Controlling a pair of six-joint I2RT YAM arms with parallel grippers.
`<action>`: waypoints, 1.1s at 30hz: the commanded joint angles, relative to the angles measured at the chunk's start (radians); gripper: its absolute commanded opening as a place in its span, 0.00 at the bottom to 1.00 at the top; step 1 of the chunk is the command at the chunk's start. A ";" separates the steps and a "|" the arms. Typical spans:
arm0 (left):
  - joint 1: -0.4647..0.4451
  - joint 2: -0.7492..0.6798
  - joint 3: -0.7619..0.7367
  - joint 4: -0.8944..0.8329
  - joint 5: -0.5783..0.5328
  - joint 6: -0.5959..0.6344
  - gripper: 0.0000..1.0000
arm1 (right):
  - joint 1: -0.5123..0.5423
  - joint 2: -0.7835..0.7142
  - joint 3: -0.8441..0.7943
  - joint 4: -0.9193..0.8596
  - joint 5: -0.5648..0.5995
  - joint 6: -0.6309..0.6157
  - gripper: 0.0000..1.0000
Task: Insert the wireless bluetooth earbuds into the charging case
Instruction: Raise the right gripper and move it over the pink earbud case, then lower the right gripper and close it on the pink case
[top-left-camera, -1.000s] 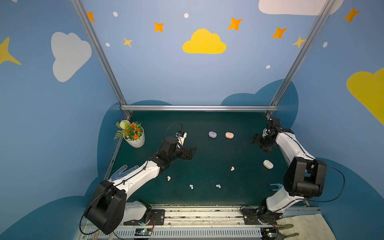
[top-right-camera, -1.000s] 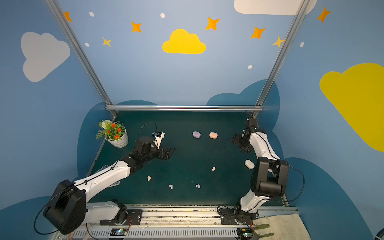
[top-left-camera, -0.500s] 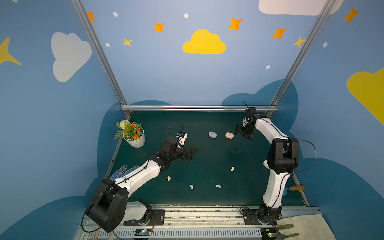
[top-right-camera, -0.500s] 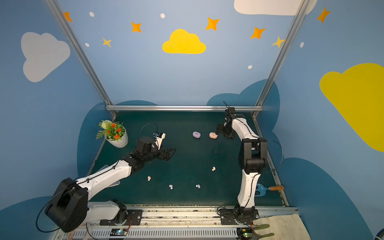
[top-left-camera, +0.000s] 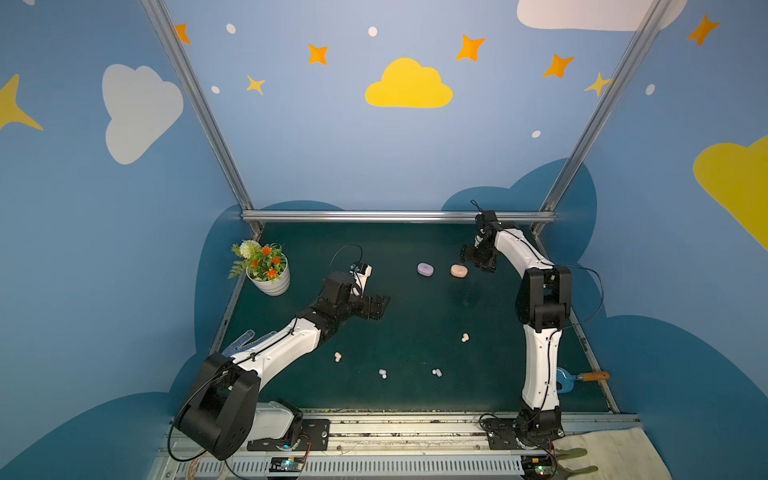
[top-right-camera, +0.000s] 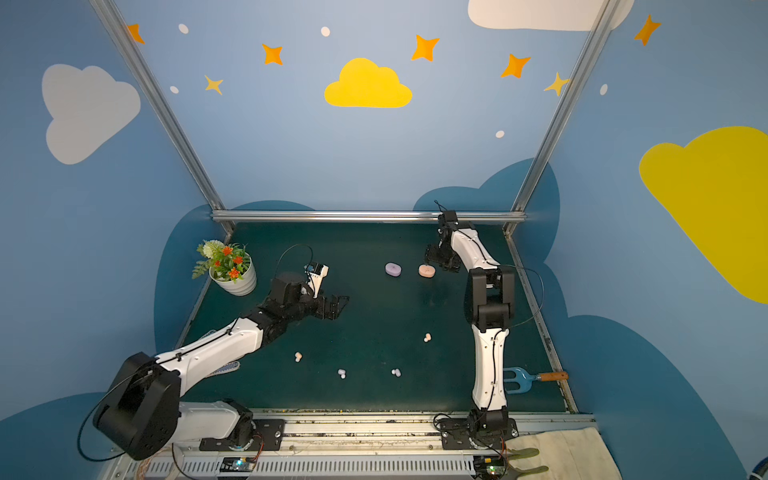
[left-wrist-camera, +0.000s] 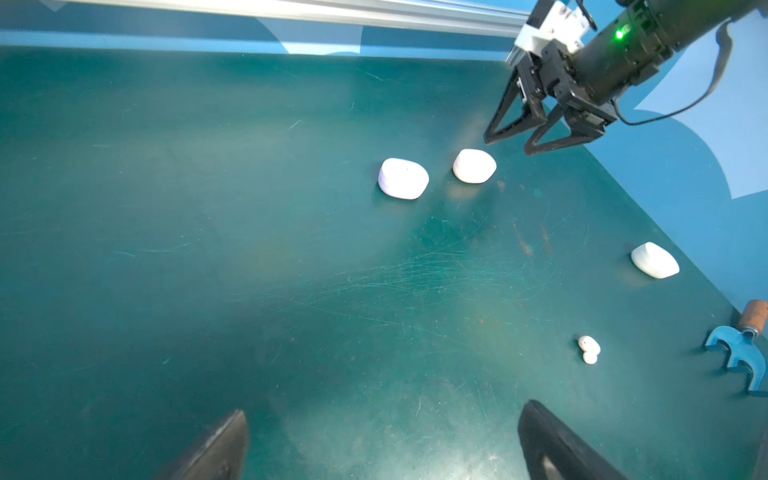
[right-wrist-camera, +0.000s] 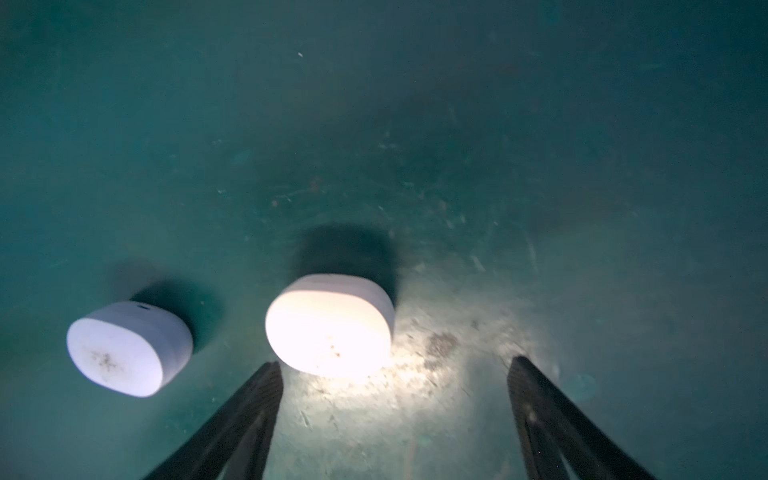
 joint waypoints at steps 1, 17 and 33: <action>0.008 0.005 0.009 0.008 0.012 0.000 1.00 | 0.025 0.037 0.065 -0.060 0.008 0.019 0.86; 0.026 0.010 -0.004 0.043 0.011 -0.015 1.00 | 0.052 0.120 0.160 -0.102 0.038 0.041 0.86; 0.042 0.035 0.005 0.046 0.035 -0.027 1.00 | 0.066 0.181 0.224 -0.144 0.046 0.042 0.76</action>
